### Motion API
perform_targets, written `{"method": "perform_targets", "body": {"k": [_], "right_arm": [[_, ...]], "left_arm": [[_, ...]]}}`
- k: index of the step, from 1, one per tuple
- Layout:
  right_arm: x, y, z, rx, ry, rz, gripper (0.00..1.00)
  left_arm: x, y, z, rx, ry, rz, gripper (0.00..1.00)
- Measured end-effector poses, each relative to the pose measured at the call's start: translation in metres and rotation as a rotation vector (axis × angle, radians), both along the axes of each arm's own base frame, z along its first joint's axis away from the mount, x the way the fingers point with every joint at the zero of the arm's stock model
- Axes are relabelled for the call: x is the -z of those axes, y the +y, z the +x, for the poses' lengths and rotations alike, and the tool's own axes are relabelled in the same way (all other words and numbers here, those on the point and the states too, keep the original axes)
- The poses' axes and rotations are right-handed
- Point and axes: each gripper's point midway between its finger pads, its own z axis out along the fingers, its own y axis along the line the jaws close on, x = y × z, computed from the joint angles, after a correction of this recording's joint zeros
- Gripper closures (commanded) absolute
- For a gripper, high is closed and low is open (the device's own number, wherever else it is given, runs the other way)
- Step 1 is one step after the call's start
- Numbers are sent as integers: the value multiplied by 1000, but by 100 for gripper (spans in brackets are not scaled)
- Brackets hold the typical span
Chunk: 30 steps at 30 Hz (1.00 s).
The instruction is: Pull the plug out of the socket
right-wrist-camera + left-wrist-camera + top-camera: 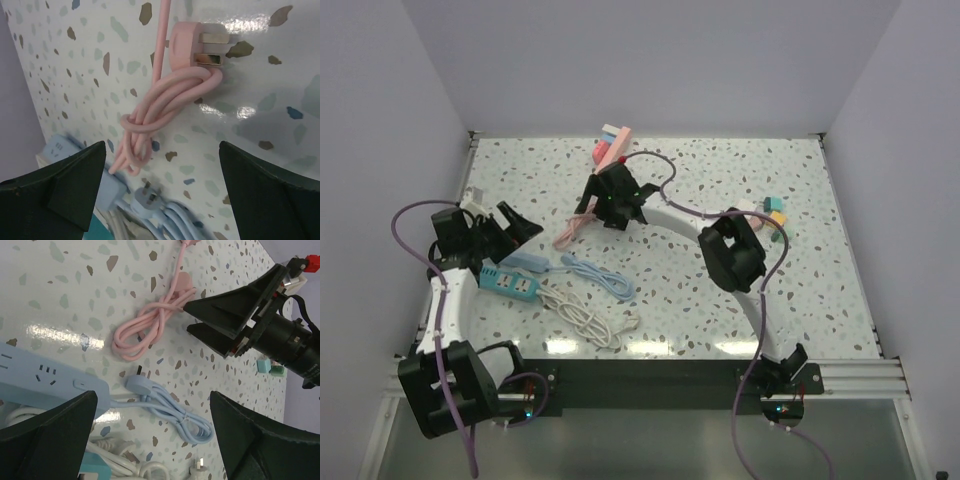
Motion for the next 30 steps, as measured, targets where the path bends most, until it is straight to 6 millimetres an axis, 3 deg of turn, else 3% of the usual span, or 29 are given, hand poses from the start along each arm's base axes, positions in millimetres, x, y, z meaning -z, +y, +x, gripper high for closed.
{"method": "perform_targets", "body": {"k": [4,8,9,12,13,15,16,18,21,30], "right_arm": [[23,22,8,132,73,68,4],[22,41,33,229,84,131,24],[24,43,35,248,94,143,38],[33,40,37,270,111,128,58],[35,38,37,271,116,125,75],[39,33,34,258,118,129,97],[39,29,32,250,115,136,100],[40,13,24,240,120,139,100],[39,-31,6,215,138,109,100],[41,-218,-31,124,180,-134,100]], "left_arm": [[6,-3,-10,0,9,-3,0],[9,-6,-17,-1,15,-5,0],[9,-6,-18,-1,16,-5,0],[9,-6,-19,-3,16,-3,0],[9,-6,-19,-3,16,-3,0],[9,-6,-19,-2,15,-3,0],[8,-6,-19,-2,15,-3,0],[8,-7,-18,1,12,-7,0],[11,-9,-16,12,20,-23,0],[27,-28,-4,80,59,-69,0]]}}
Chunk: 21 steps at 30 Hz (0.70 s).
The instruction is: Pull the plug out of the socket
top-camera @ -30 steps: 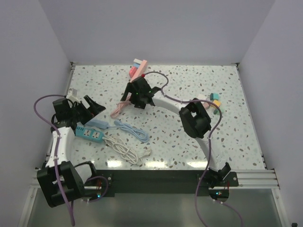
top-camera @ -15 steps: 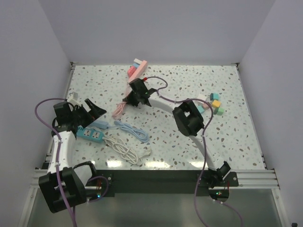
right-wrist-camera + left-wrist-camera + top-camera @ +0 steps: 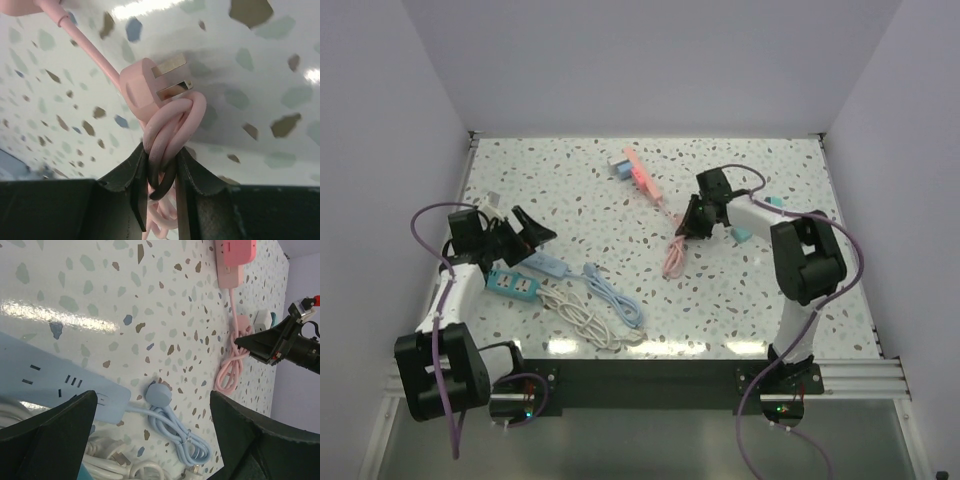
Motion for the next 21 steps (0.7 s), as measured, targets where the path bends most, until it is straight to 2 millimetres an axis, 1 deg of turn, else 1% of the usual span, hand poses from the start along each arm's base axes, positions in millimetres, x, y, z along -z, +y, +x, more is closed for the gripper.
{"method": "perform_targets", "body": {"k": [1,2,3,4,8,9,10,11,12,13,14,15,16,17,18,20,21], "right_arm": [[0,-12,-8,-29,10,-31,100],[0,-18,-16,-55,20,-49,100],[1,-22,-30,-105,31,-64,100],[2,-21,-41,-143,43,-72,100],[6,-11,-107,-331,85,-101,99],[7,-8,-124,-372,93,-106,94],[7,-6,-140,-409,98,-114,83],[7,-5,-153,-438,106,-122,76],[6,-6,-167,-462,117,-131,65],[6,-9,-180,-479,129,-139,57],[4,-13,-190,-490,145,-154,45],[2,-20,-197,-489,161,-174,39],[-1,-25,-198,-490,163,-193,36],[-5,-29,-197,-488,157,-212,30],[-10,-31,-194,-484,156,-231,26],[-28,-29,-178,-478,112,-252,20],[-37,-26,-170,-475,87,-254,14]], "left_arm": [[2,-2,1,5,3,-3,0],[3,-3,2,9,5,-7,0],[4,-4,4,10,9,-13,0],[5,-5,5,12,10,-15,0],[6,-8,10,17,6,-25,0],[6,-10,11,18,4,-29,0],[5,-11,12,20,-1,-30,0],[4,-12,13,23,-7,-32,0],[3,-14,14,28,-13,-31,0],[2,-15,15,33,-20,-31,0],[1,-16,15,35,-25,-32,0],[0,-17,16,37,-30,-34,0],[-1,-19,17,37,-33,-37,0],[-1,-19,17,38,-38,-38,0],[-1,-20,17,39,-36,-40,0],[1,-21,15,39,-29,-43,0],[2,-22,15,40,-25,-45,0]]}}
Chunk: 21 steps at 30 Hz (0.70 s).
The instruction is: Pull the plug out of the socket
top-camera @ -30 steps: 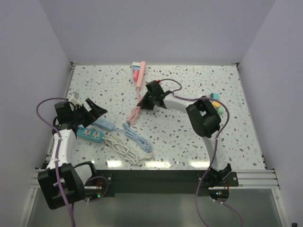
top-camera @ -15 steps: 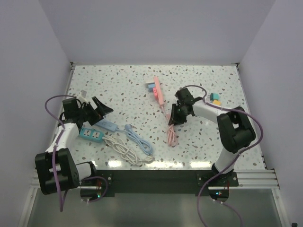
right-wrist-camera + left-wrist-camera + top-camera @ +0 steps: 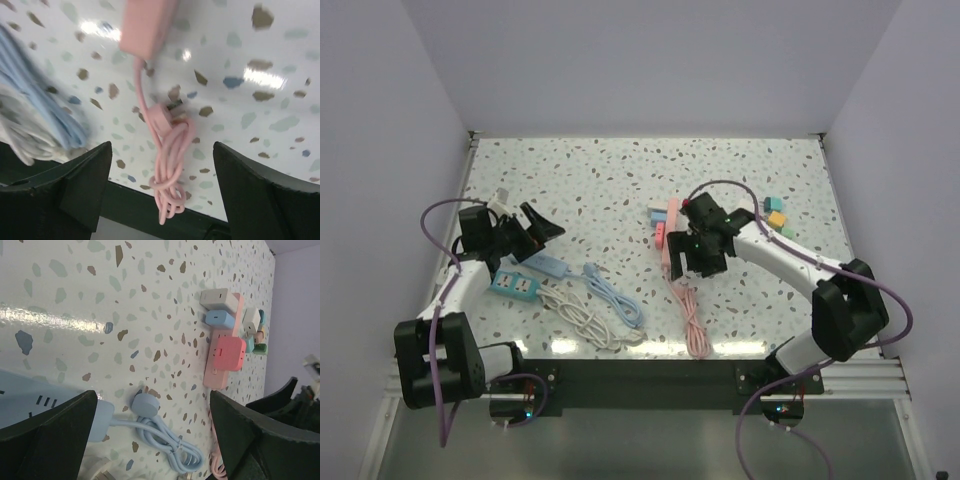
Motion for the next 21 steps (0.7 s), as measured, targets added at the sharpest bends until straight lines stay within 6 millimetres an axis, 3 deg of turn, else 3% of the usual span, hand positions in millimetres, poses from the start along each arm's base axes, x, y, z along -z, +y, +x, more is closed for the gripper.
{"method": "perform_targets", "body": {"k": [5,9,14,21], "right_arm": [[-67,26,61,11,-203,49,9],[-87,41,96,29,-273,39,9],[-63,53,118,37,-248,-30,14],[-15,60,119,31,-159,-106,29]], "left_arm": [[1,0,0,-3,3,1,0],[3,0,0,-3,7,0,0],[10,0,-4,-3,26,-3,0],[15,-1,-7,-5,37,-3,0]]}}
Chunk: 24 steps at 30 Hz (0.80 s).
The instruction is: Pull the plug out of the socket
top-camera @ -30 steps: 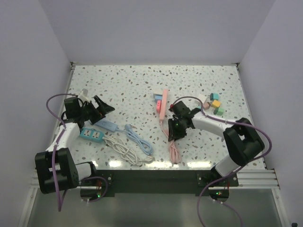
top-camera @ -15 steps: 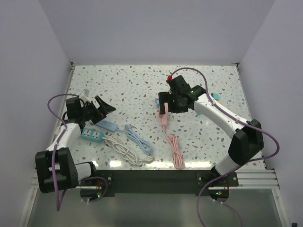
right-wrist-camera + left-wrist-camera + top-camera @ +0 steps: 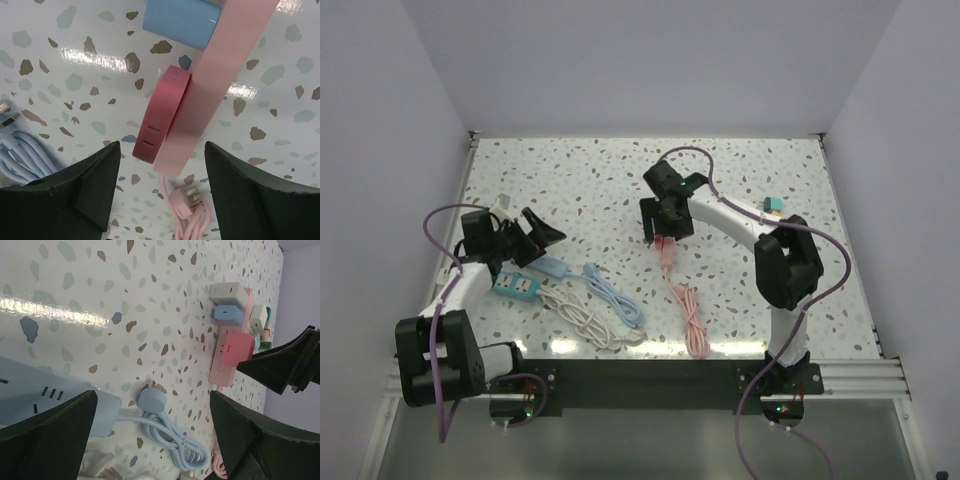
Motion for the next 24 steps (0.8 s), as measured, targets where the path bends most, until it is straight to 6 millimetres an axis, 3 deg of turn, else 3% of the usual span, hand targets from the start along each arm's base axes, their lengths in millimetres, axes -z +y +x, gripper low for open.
{"method": "perform_targets", "body": {"k": [6,9,13,19,24], "right_arm": [[9,12,13,7,2,4,46],[16,17,18,9,5,5,65],[16,18,18,27,17,18,100],[22,34,12,-2,43,173,100],[32,28,-7,35,161,433,100]], "left_arm": [[5,0,-3,0,11,-1,0],[7,0,-5,-2,18,0,0],[8,0,-4,-2,8,2,0],[10,-4,-5,13,-1,-2,0],[16,-13,-5,47,5,-12,0]]}}
